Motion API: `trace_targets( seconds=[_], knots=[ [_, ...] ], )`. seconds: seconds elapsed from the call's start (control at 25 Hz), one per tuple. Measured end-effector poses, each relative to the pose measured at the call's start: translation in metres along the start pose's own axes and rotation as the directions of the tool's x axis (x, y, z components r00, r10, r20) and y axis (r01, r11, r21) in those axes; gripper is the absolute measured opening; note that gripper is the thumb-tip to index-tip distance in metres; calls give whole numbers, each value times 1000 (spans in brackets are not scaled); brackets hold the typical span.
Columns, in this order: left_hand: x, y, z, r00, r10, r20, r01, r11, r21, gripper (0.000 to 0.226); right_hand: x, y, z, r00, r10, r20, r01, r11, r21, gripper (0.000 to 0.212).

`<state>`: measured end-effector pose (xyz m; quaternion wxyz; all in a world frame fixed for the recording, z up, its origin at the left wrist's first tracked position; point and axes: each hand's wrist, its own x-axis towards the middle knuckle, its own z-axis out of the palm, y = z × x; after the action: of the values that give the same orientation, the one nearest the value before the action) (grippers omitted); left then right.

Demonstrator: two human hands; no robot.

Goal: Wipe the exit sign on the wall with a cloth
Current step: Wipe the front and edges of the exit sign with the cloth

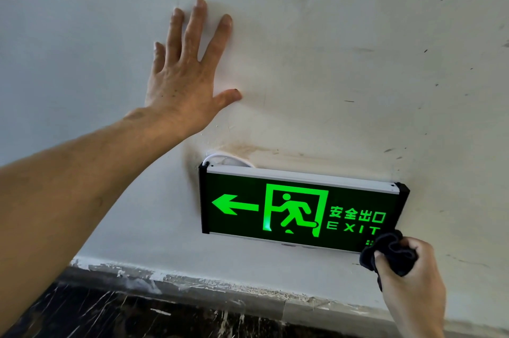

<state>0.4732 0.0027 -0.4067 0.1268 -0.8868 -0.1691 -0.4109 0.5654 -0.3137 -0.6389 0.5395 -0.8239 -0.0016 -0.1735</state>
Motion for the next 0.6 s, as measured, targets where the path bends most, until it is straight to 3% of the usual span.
trace_targets(
  seconds=[0.08,0.24,0.28,0.36,0.44,0.52,0.6],
  knots=[
    [0,1,0,1000,-3,1,3,1000,-2,99,-1,3,-3,999,32,36,-30,998,-59,35],
    [0,2,0,1000,-8,5,8,1000,-10,98,-6,19,-13,947,164,275,-90,961,-263,29],
    [-1,1,-1,1000,-13,8,13,1000,-10,98,-9,23,-15,935,205,290,-139,963,-232,27],
    [-1,1,-1,1000,-18,12,18,1000,-7,98,-12,26,-18,905,298,304,-319,948,18,20],
    [-1,2,-2,1000,-12,15,13,1000,-5,98,-7,25,-14,851,405,334,-503,810,300,13],
    [-1,2,-3,1000,-14,17,15,1000,-10,98,-7,20,-7,765,502,403,-642,547,537,17],
    [-1,1,-2,1000,-24,21,24,1000,-14,98,-7,11,-2,720,483,498,-676,326,661,31]
  ],
)
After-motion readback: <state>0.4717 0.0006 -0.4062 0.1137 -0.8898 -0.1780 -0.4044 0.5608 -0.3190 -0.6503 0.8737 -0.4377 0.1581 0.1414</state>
